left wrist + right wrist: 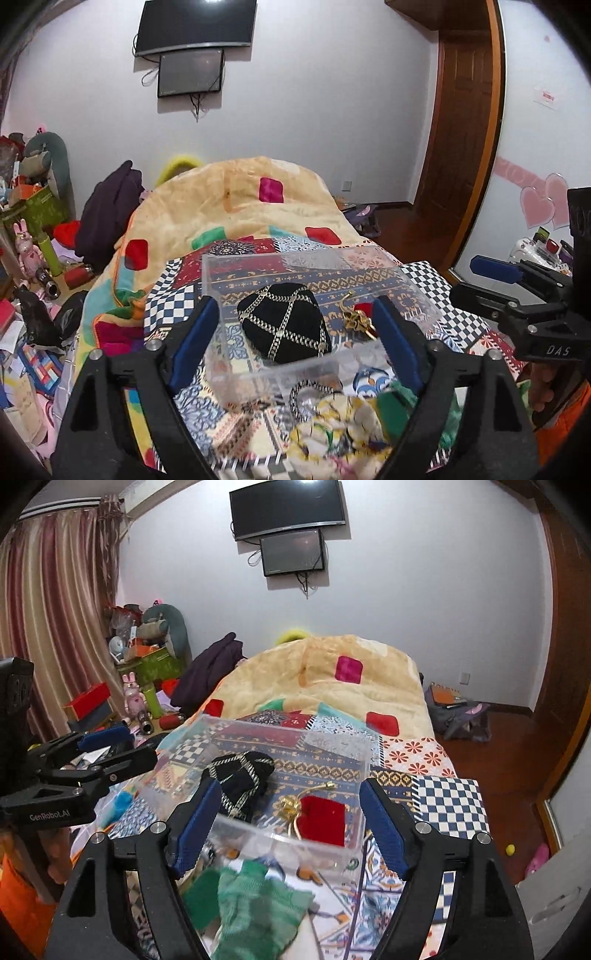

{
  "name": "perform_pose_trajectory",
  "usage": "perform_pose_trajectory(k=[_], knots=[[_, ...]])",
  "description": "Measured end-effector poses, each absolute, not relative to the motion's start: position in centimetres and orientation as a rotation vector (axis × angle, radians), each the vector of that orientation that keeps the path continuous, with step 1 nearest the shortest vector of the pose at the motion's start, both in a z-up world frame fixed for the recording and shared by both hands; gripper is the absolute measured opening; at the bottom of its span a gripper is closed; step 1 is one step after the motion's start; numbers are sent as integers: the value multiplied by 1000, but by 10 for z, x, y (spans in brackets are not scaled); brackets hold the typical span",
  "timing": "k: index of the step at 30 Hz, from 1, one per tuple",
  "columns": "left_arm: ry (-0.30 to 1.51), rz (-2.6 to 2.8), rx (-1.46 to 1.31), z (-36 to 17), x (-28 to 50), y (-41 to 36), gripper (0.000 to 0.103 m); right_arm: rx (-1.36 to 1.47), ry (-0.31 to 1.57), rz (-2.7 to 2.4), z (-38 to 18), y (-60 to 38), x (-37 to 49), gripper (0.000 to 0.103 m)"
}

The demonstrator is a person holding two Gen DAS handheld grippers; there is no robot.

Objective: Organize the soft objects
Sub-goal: 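Grasp green glove with right tool while left tool grasps yellow scrunchie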

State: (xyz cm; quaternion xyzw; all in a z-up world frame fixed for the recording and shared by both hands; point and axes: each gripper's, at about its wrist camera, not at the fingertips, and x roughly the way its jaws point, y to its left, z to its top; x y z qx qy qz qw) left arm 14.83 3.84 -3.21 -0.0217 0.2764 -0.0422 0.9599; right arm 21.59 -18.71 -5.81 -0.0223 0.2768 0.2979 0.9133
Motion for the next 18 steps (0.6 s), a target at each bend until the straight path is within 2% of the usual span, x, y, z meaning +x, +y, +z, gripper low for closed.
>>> perform_pose_trajectory(k=[7, 16, 18], knots=[[594, -108, -51, -53, 123, 37, 92, -82, 605, 635, -73, -183, 193, 75], [689, -114, -72, -96, 111, 34, 92, -61, 741, 639, -117, -186, 188, 75], [692, -114, -65, -102, 109, 32, 85, -38, 762, 639, -122, -190, 188, 75]])
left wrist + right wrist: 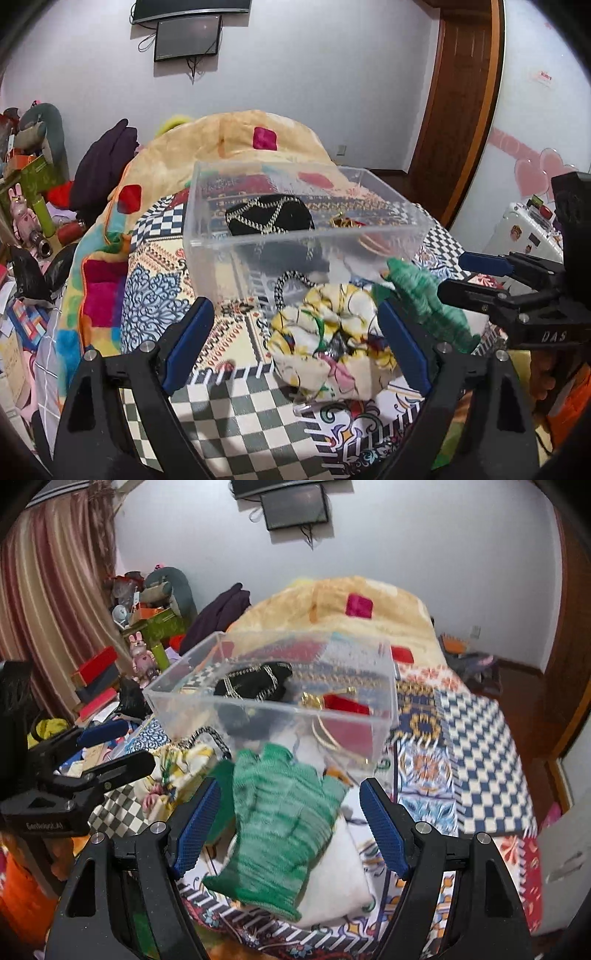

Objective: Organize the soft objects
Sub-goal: 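Grasp green glove with right tool while left tool grasps yellow scrunchie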

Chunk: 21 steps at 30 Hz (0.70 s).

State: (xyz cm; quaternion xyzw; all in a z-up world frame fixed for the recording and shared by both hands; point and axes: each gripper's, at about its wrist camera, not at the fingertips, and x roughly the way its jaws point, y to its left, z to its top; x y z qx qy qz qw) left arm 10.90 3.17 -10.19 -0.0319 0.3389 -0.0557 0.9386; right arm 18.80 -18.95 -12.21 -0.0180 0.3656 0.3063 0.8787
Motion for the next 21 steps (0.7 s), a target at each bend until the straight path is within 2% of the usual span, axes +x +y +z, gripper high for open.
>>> perform_pose_trajectory(k=[3, 7, 9, 10, 12, 18, 21], knots=[[704, -118, -57, -108, 107, 28, 76, -11, 781, 643, -128, -194, 190, 75], [728, -125, -73, -116, 109, 30, 58, -8, 802, 665, -134, -190, 188, 74], [740, -135, -82, -119, 111, 31, 48, -16, 815, 675, -137, -187, 188, 64], [745, -140, -86, -121, 111, 31, 46, -19, 824, 679, -139, -185, 188, 61], [751, -157, -92, -123, 112, 31, 37, -17, 839, 686, -142, -184, 189, 49], [745, -168, -77, -125, 110, 29, 20, -11, 822, 681, -139, -187, 189, 30], [721, -173, -80, -119, 106, 29, 13, -16, 801, 689, -134, -188, 186, 26]])
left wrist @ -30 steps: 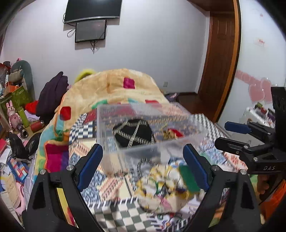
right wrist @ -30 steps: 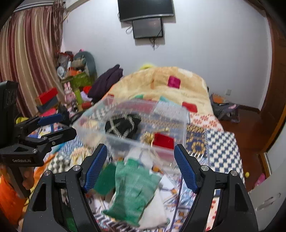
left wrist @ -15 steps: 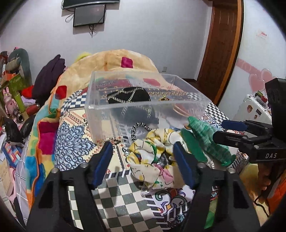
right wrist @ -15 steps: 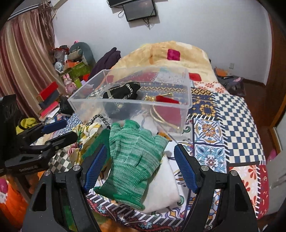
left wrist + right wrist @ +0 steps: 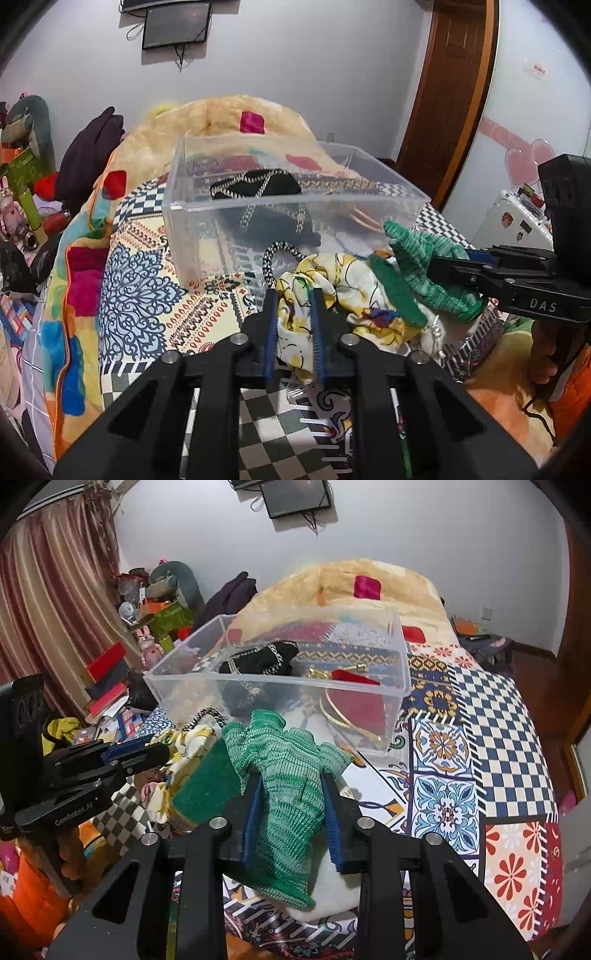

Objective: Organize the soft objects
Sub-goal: 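Grasp green glove with right tool while left tool grasps yellow scrunchie, then drop scrunchie into the box with left tool while right tool drops glove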

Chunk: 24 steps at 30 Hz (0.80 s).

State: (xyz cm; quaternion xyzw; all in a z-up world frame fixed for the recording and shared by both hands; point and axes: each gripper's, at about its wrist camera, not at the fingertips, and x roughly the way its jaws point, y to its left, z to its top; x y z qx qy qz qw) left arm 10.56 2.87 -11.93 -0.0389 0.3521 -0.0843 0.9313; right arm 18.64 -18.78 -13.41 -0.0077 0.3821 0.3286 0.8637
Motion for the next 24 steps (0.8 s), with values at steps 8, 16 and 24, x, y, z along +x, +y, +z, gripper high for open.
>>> perform_pose_trajectory(k=[8, 16, 24], knots=[[661, -178, -100, -97, 98, 34, 11, -13, 727, 697, -113, -191, 180, 25], [551, -180, -74, -56, 98, 32, 11, -2, 635, 676, -83, -196, 183, 25], [432, -154, -60, -17, 117, 29, 11, 29, 545, 652, -53, -195, 200, 25]])
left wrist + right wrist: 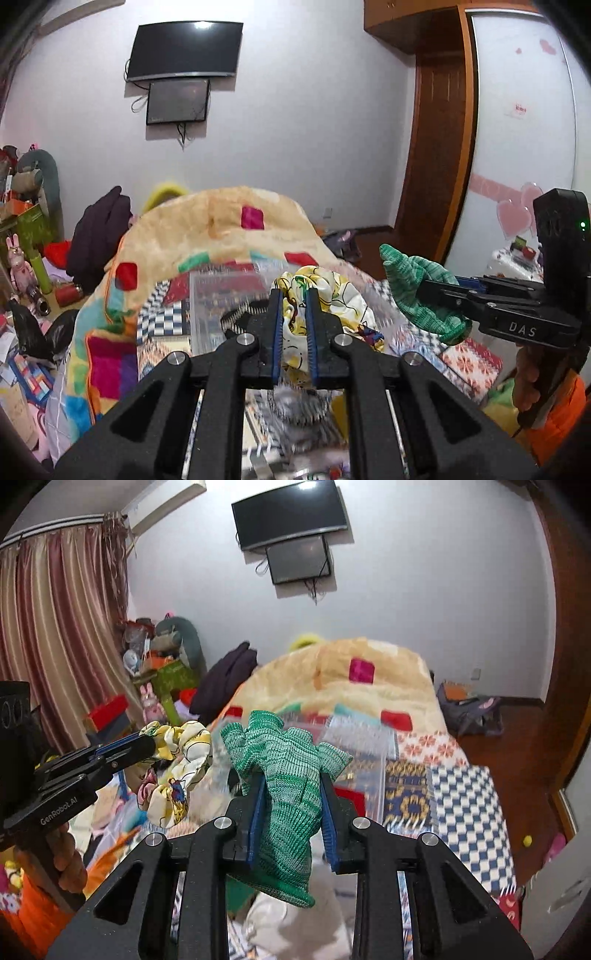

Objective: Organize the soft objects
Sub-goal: 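Drop scrunchie into the box with left tool while right tool drops glove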

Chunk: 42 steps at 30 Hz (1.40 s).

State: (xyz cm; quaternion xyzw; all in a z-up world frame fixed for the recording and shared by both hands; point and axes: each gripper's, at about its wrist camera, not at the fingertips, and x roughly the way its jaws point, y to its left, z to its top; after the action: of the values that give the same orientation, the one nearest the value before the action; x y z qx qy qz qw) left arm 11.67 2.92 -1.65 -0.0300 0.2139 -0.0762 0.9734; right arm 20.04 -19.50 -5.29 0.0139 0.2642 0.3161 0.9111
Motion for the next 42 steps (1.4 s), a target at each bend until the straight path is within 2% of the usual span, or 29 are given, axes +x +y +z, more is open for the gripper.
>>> perform_pose_trajectory(k=[9, 24, 36, 38, 40, 42], knots=[[459, -96, -120, -23, 159, 48, 11, 57, 519, 630, -45, -183, 230, 25], [611, -25, -108, -83, 214, 50, 11, -32, 704, 594, -94, -147, 276, 25], [675, -24, -83, -99, 228, 43, 12, -75, 787, 597, -110, -133, 284, 26], [682, -30, -86, -99, 226, 43, 16, -69, 799, 602, -111, -135, 284, 30], [682, -31, -86, -98, 225, 43, 19, -54, 809, 612, -111, -138, 285, 38], [678, -30, -83, -96, 223, 43, 26, -40, 809, 614, -110, -140, 284, 51]])
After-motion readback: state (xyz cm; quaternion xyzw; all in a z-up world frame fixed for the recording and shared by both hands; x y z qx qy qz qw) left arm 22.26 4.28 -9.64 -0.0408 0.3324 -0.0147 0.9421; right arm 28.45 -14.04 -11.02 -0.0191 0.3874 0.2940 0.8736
